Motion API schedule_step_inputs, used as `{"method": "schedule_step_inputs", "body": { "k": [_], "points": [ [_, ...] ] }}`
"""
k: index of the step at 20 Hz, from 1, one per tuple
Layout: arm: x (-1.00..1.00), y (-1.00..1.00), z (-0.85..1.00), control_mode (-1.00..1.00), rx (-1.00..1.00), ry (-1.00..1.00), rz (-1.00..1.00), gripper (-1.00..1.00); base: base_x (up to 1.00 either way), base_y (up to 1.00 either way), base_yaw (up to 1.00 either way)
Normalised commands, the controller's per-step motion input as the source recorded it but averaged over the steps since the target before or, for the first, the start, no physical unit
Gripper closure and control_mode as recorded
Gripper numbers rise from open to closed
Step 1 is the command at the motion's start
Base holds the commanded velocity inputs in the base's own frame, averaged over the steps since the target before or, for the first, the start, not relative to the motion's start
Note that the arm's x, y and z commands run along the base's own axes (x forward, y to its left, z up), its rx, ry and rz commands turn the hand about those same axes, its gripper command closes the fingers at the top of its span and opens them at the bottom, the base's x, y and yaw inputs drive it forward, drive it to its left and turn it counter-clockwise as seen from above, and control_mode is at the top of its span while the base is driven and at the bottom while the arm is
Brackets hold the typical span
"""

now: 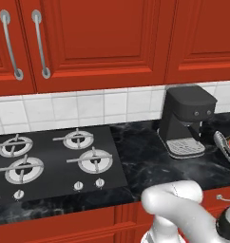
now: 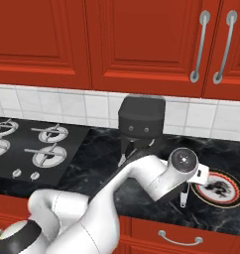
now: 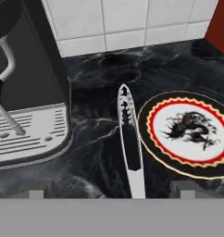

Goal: Pick up the tongs from the counter and place them near the plate next to the oven.

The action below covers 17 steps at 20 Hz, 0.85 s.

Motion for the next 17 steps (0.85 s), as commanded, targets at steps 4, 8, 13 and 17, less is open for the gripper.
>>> {"method": "schedule_step_inputs", "body": {
  "k": [4, 8, 13, 17],
  "points": [
    [-0.67, 0.66, 0.67, -1.00, -0.06, -0.11, 0.00, -1.00, 0.00, 0.00, 0.00],
    [-0.65, 0.75, 0.52, -1.00, -0.10, -0.05, 0.00, -1.00, 0.00, 0.00, 0.00],
    [-0.64, 0.66, 0.46, -1.00, -0.11, -0.01, 0.00, -1.00, 0.00, 0.00, 0.00],
    [-0.53, 0.55, 0.41, -1.00, -0.09, 0.00, 0.00, -1.00, 0.00, 0.00, 0.00]
  ]
}}
